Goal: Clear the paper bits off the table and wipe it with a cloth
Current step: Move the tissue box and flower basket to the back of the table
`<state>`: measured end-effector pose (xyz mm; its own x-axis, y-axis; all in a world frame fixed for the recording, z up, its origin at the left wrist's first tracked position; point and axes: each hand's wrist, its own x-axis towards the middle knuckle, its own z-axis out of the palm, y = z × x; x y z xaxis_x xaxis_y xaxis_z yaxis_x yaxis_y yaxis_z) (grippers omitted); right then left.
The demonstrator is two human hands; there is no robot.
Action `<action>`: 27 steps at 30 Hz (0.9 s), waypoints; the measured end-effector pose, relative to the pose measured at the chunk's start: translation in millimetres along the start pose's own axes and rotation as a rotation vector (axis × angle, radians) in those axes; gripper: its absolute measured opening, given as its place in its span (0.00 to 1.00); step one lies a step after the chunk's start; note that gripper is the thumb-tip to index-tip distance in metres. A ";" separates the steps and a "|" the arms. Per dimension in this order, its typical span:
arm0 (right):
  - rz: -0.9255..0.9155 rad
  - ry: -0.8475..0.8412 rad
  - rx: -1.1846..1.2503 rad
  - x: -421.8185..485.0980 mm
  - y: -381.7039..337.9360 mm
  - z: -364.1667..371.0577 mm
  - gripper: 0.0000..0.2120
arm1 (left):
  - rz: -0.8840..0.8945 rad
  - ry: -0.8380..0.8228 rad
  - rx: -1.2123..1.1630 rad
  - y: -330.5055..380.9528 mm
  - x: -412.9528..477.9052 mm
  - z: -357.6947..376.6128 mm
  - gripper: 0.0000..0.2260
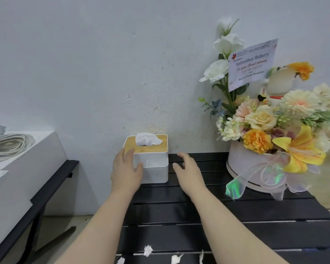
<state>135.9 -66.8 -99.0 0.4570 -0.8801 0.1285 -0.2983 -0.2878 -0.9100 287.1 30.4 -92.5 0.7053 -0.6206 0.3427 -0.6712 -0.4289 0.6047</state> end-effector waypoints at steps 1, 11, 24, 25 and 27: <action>-0.004 0.023 -0.020 -10.2 5.3 -10.1 0.17 | 0.049 0.024 0.022 8.8 -11.4 4.0 0.20; -0.002 0.350 0.182 -96.5 54.6 -152.1 0.05 | 0.202 -0.274 -0.501 139.7 -101.2 86.0 0.13; 0.207 0.382 0.557 -15.9 132.9 -245.4 0.30 | -0.292 -0.641 -0.959 237.3 -72.0 160.0 0.36; 0.201 0.346 0.535 -12.7 134.2 -247.5 0.31 | -0.287 -0.645 -0.974 238.0 -72.9 162.4 0.36; 0.202 0.271 0.490 -7.8 134.3 -249.4 0.31 | -0.265 -0.634 -0.981 238.2 -72.9 165.8 0.35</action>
<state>-116.7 -192.7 -124.0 0.1824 -0.9828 -0.0288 0.0934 0.0465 -0.9945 38.0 -135.3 -92.6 0.3725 -0.9197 -0.1242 0.1326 -0.0797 0.9880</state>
